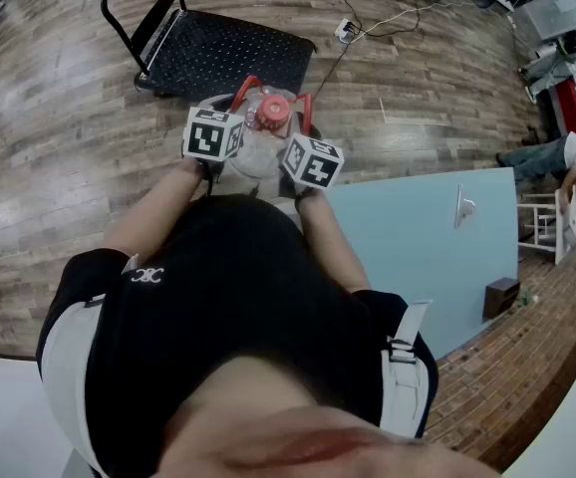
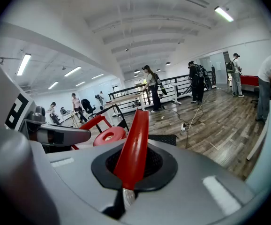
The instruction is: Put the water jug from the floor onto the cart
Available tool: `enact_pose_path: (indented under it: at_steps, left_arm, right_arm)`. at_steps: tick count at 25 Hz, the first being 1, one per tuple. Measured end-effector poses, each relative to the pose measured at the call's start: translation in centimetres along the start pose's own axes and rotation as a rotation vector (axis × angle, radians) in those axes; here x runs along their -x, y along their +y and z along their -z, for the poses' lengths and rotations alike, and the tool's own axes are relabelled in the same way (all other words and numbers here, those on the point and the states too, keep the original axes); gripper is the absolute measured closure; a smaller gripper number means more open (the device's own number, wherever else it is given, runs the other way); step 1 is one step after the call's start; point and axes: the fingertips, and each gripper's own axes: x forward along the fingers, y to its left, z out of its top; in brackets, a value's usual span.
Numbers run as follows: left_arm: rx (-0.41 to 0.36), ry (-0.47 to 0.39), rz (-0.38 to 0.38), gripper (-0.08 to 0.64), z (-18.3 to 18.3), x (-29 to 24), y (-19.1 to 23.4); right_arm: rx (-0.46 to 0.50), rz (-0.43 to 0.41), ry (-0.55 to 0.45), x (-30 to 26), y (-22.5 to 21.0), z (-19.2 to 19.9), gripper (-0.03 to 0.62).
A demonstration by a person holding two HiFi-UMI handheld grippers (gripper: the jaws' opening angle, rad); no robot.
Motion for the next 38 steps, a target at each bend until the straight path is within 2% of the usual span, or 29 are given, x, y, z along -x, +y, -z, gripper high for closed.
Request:
enact_pose_path:
  at_steps: [8,16,31,38]
  left_arm:
    - [-0.015,0.005,0.004,0.479,0.2,-0.5,-0.7]
    - [-0.031,0.008,-0.009,0.479,0.3,-0.6,-1.0]
    - [-0.023,0.018,-0.068,0.477,0.5,-0.9,-3.3]
    - [-0.019,0.025,-0.091,0.479,0.5,-1.8,-2.7]
  right_arm:
    - [-0.016,-0.008,0.005,0.0,-0.8,0.3,0.577]
    - [-0.071,-0.025,-0.004,-0.1,-1.2,0.8,0.577]
    - [-0.081,-0.117,-0.001,0.3,-2.8,1.1,0.577]
    - [-0.067,-0.138,0.012,-0.7,-2.9,1.0,0.577]
